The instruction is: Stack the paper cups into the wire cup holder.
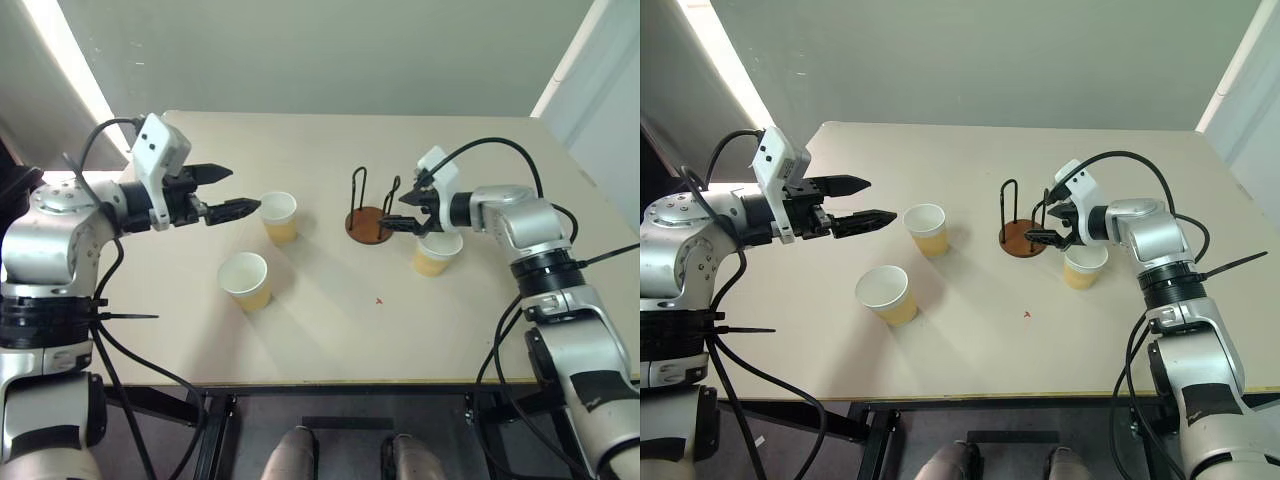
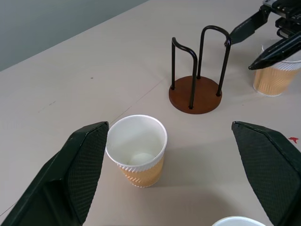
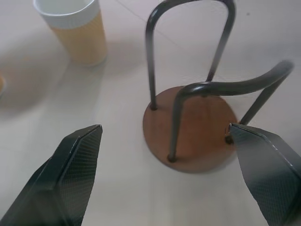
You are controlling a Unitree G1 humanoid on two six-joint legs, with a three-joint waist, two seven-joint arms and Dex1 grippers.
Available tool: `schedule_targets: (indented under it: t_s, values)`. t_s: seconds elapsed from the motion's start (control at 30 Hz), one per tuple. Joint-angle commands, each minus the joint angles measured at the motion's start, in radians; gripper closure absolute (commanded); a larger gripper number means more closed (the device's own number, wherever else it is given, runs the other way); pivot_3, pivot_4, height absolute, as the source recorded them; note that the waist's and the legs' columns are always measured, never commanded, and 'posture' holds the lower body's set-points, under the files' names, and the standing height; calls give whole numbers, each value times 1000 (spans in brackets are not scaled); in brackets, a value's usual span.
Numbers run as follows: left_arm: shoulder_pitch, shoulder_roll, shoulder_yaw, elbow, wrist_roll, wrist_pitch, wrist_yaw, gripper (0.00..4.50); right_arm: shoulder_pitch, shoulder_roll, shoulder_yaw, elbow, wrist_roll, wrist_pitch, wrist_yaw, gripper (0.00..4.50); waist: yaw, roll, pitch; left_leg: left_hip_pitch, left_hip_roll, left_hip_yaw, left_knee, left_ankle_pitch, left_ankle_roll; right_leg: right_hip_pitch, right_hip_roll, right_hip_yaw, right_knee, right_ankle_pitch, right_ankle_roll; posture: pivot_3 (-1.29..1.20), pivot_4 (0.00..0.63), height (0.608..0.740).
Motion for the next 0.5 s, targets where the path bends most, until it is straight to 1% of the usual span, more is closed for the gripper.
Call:
schedule_targets:
  t_s: [0.03,0.43,0.5]
  values:
    - [-8,14,30,-31,-13,-8,6,0,-47,17,-15,32,-20,-36,-20,32,0,0,0,0,0,0,0,0,0,0,0,0,0,0,0,0,150,740]
    - [-8,9,26,-33,-15,-8,16,0,-108,97,-41,151,-41,-87,-83,32,-1,0,0,-2,0,0,0,-1,-1,-3,0,0,0,0,-1,0,150,740]
    - [-7,10,27,-33,-15,-8,17,0,-112,103,-44,163,-41,-94,-89,399,-1,0,0,-2,0,0,0,-1,-1,-3,0,0,0,0,-1,0,150,740]
